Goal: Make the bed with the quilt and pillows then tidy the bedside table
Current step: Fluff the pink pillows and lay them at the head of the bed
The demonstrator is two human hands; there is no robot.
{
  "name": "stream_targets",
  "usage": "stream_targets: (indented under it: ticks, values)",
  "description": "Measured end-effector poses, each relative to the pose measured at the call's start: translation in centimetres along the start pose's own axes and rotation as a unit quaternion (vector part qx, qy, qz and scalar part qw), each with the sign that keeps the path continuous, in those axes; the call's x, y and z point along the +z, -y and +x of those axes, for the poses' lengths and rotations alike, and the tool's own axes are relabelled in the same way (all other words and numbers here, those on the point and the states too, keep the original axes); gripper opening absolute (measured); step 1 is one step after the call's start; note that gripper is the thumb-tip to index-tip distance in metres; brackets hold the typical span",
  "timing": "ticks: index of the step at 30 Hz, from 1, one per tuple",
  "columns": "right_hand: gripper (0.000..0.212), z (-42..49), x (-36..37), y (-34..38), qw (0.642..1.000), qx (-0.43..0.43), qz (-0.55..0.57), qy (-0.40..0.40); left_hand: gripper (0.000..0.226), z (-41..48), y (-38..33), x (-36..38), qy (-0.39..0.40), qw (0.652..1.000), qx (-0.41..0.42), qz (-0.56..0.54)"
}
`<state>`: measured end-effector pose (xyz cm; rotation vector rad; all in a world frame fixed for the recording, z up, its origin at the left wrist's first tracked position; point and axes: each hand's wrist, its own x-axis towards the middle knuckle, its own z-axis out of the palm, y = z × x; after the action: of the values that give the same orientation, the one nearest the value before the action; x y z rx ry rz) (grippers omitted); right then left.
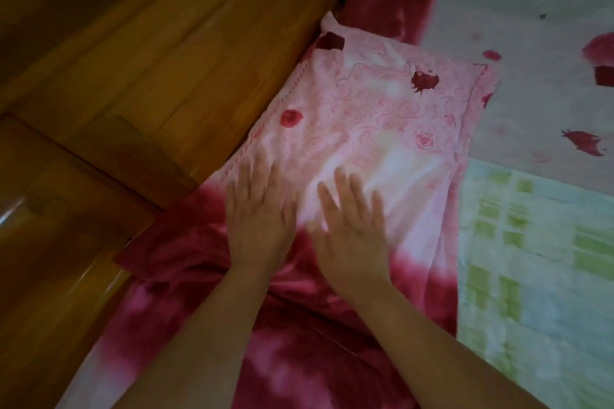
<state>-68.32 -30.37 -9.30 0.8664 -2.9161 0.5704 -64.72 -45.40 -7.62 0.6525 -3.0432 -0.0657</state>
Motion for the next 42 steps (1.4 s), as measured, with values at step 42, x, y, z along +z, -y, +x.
stream_targets:
  ticks: [42]
  values:
    - [0.066, 2.7, 1.0, -9.6, 0.996, 0.084, 0.040, -0.001, 0.089, 5.6, -2.7, -1.1, 0.064, 0.993, 0.017, 0.102]
